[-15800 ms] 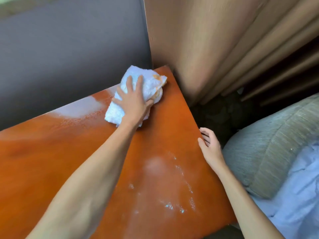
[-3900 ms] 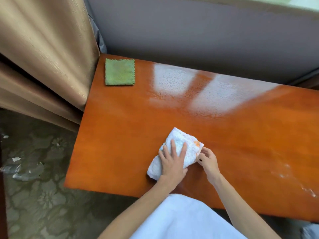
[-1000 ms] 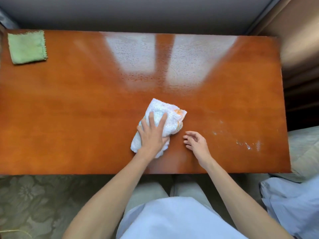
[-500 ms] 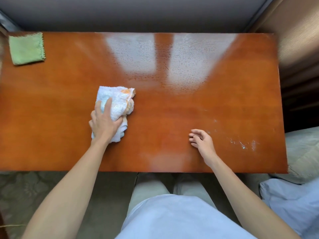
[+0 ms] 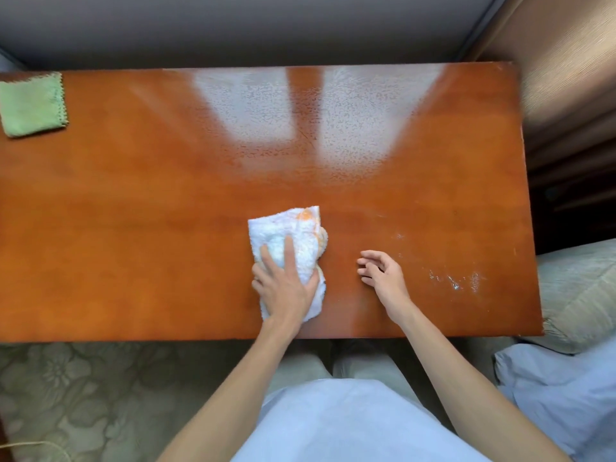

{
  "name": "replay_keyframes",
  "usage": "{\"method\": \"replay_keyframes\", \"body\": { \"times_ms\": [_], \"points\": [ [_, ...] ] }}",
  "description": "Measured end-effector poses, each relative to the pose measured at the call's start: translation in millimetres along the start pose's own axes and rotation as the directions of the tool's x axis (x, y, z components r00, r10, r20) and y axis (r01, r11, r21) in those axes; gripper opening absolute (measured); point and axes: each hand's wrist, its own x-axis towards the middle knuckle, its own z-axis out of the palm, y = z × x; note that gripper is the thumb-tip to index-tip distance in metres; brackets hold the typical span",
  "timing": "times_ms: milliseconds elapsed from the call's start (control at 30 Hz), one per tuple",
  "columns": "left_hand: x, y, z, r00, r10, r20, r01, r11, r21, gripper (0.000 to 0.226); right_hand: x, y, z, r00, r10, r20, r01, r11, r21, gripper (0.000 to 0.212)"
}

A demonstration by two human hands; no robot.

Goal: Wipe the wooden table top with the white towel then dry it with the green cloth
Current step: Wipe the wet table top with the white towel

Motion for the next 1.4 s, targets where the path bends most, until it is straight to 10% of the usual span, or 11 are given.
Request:
{"method": "replay_keyframes", "body": {
  "times_ms": [300,733,1100,1400],
  "points": [
    [34.9,74.9,6.4,0.935,0.345,0.087,-0.356,0.913,0.202,0.095,-0.3,4.1,-35.2,0.998,0.004,-0.06,-0.003,1.0,0.016,0.024],
    [143.5,-2.7,-60.3,0.997,0.077,0.0,-0.076,0.995,-0.069,0.084,-3.3,17.7,-58.3,0.999,0.015,-0.035,-0.015,1.0,0.008,0.026],
    [7.2,-32.8,-13.2,0.986,-0.148,-0.078,0.144,0.988,-0.049,0.083,-0.9,20.8,-62.2,1.0,0.01,0.006,-0.009,1.0,-0.006,0.032],
    [-54.5,59.8,22.0,0.925,0.343,0.166,-0.368,0.917,0.153,0.099,4.9,21.3,-58.1,0.998,0.034,-0.05,-0.034,0.999,0.005,0.029]
  ]
}}
